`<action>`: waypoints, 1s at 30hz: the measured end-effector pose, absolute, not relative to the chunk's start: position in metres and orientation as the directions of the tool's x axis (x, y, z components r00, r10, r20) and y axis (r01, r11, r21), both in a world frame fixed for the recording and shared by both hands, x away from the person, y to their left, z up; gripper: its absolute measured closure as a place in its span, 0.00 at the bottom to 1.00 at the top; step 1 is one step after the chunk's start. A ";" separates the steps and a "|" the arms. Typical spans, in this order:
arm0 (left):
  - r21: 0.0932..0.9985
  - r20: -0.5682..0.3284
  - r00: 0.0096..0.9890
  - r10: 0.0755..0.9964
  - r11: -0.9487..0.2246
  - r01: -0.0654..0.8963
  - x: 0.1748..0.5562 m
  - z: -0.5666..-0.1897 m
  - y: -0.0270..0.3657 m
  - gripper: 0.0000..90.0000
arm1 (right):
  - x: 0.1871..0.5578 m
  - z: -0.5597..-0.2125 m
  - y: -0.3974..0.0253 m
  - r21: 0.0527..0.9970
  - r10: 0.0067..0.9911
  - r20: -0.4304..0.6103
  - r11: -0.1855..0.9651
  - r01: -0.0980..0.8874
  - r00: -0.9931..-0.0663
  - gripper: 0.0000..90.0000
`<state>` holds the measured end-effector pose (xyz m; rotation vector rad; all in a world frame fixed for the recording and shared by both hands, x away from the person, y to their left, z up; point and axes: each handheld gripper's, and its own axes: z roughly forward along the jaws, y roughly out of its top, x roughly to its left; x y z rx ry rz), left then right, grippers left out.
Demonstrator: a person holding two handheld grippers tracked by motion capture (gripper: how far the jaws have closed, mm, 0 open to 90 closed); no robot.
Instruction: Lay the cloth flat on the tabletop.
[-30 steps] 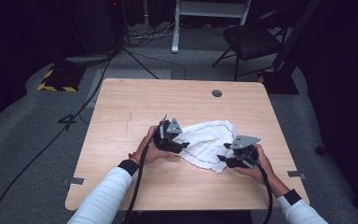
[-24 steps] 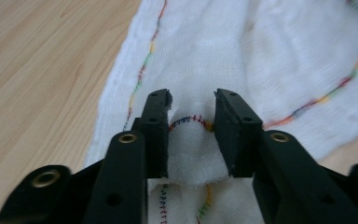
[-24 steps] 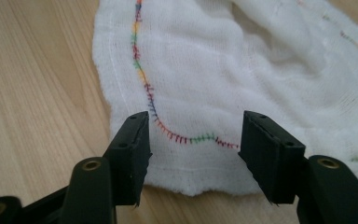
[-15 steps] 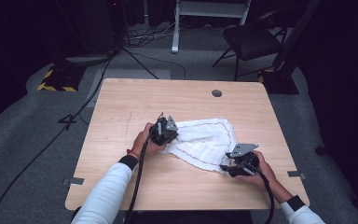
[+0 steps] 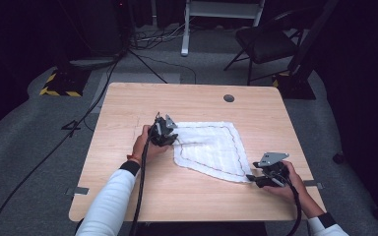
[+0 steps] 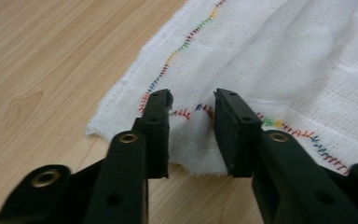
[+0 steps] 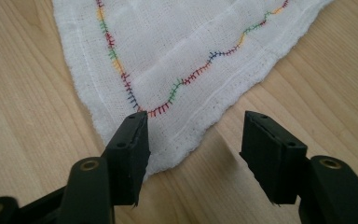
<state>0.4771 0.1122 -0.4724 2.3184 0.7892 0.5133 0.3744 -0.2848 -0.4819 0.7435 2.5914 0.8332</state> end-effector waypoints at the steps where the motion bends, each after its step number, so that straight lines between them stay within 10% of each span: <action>1: 0.685 0.160 0.756 0.635 -0.623 0.377 0.472 -0.470 0.111 0.60 | 0.374 -0.481 -0.284 0.614 0.566 -0.148 0.696 0.374 -0.811 0.46; 4: 0.724 0.137 0.784 0.605 -0.602 0.338 0.459 -0.460 0.106 0.41 | 0.375 -0.476 -0.285 0.658 0.583 -0.133 0.657 0.368 -0.802 0.46; 12: 0.678 0.162 0.863 0.478 -0.690 0.255 0.430 -0.465 0.072 0.32 | 0.389 -0.473 -0.269 0.672 0.584 -0.159 0.655 0.346 -0.796 0.45; 30: 0.636 0.012 0.919 0.395 -0.712 0.297 0.399 -0.490 0.084 0.50 | 0.382 -0.487 -0.268 0.652 0.578 -0.149 0.667 0.360 -0.802 0.47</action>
